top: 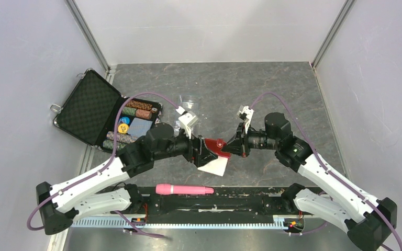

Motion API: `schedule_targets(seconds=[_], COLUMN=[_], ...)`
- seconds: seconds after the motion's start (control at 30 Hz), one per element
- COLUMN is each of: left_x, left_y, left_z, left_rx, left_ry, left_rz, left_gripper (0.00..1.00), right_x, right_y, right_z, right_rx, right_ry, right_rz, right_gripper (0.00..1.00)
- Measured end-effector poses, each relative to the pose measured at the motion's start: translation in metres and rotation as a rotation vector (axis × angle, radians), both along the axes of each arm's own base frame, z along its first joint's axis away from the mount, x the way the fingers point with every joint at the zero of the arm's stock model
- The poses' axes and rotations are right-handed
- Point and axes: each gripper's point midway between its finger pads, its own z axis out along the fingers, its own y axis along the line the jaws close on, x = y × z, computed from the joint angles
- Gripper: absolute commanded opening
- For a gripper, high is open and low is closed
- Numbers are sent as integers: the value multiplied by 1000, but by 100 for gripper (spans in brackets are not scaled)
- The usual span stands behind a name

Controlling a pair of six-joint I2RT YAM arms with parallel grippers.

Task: Put the credit cards into the card holder
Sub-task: Open the card holder at the center of the board.

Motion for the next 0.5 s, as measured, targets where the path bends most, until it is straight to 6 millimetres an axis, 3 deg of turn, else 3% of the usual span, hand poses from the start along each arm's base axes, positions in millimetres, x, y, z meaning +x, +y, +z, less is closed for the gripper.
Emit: schedule_targets(seconds=[0.2, 0.5], left_x=[11, -1], left_y=[26, 23], left_z=[-6, -46], left_rx=[56, 95], left_ry=[82, 285], left_rz=[179, 200], left_gripper=[98, 97], right_x=[27, 35], right_y=[-15, -26], right_z=[-18, -29], right_rx=[-48, -67], right_ry=[45, 100], right_rz=[-168, -227], right_gripper=[0, 0])
